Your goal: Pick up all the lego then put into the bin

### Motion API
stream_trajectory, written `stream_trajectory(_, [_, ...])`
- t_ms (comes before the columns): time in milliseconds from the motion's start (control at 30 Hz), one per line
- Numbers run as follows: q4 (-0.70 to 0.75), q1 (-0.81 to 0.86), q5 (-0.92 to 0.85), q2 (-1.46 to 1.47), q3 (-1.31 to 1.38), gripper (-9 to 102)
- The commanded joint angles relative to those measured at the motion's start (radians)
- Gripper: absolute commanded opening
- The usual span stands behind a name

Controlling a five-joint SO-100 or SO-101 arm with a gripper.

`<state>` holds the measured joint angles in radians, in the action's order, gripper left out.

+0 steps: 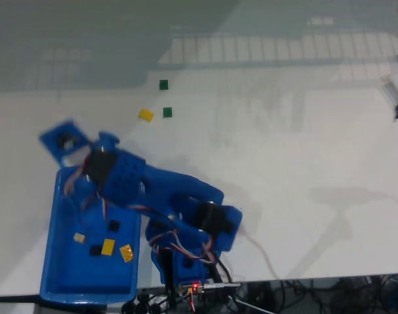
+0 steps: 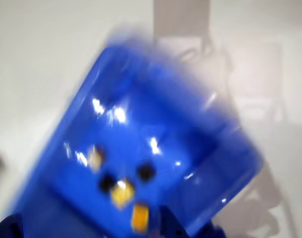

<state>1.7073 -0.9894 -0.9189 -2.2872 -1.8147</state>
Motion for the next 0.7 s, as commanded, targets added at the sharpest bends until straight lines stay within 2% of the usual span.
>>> stream_trajectory(0, [-0.098,0.353,0.003,0.087,0.153,37])
stream_trajectory(133, [-0.241,0.701,-0.031,0.236,0.206,37])
stream_trajectory(267, [-0.383,0.902,-0.112,0.348,0.167,37])
stream_trajectory(467, [-0.551,1.039,-0.201,0.485,0.104,37])
stream_trajectory(667, [-0.571,1.083,-0.264,0.612,0.101,35])
